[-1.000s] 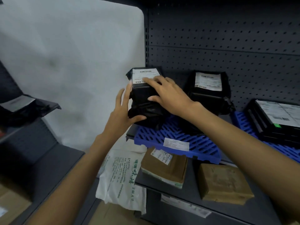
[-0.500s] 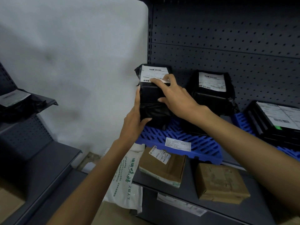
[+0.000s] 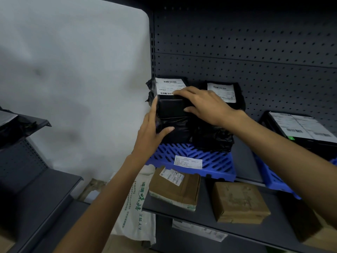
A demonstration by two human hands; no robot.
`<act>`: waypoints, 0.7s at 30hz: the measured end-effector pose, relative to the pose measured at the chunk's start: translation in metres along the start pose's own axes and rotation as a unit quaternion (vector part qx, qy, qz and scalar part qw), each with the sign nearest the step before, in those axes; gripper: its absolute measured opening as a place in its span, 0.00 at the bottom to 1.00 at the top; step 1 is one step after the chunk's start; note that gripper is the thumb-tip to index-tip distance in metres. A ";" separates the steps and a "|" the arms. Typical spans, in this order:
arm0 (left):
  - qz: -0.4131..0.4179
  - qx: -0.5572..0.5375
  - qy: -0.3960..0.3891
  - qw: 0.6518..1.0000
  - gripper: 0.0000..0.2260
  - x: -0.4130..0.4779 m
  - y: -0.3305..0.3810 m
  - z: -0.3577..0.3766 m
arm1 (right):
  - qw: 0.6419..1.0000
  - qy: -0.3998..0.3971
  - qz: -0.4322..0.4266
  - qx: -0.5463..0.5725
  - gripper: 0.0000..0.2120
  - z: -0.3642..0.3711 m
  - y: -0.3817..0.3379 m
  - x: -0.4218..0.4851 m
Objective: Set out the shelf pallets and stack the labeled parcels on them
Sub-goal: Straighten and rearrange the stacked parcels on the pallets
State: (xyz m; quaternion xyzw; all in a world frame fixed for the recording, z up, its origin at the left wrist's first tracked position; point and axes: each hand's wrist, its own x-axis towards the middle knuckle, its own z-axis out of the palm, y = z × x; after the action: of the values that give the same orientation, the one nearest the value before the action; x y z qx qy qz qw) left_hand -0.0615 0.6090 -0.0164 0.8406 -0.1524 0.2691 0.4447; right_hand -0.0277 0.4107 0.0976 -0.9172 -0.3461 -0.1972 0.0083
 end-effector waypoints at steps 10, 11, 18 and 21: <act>0.000 -0.022 -0.050 0.998 0.38 0.020 0.003 -0.009 | 0.998 0.045 0.020 0.040 0.29 0.006 0.002 -0.011; 0.006 -0.018 -0.062 0.998 0.38 0.023 0.001 -0.012 | 0.998 0.053 0.023 0.033 0.28 0.006 0.002 -0.012; 0.012 -0.005 -0.110 0.994 0.35 0.033 -0.008 -0.019 | 0.996 0.062 0.045 0.037 0.28 0.016 0.006 -0.010; 0.013 -0.004 -0.115 0.993 0.36 0.028 -0.005 -0.018 | 0.997 0.060 0.036 0.031 0.28 0.021 0.006 -0.011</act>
State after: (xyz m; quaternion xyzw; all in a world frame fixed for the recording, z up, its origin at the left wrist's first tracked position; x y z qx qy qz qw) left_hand -0.0420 0.6263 0.0048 0.8623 -0.2148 0.1756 0.4237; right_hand -0.0241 0.4028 0.0747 -0.9148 -0.3176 -0.2408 0.0645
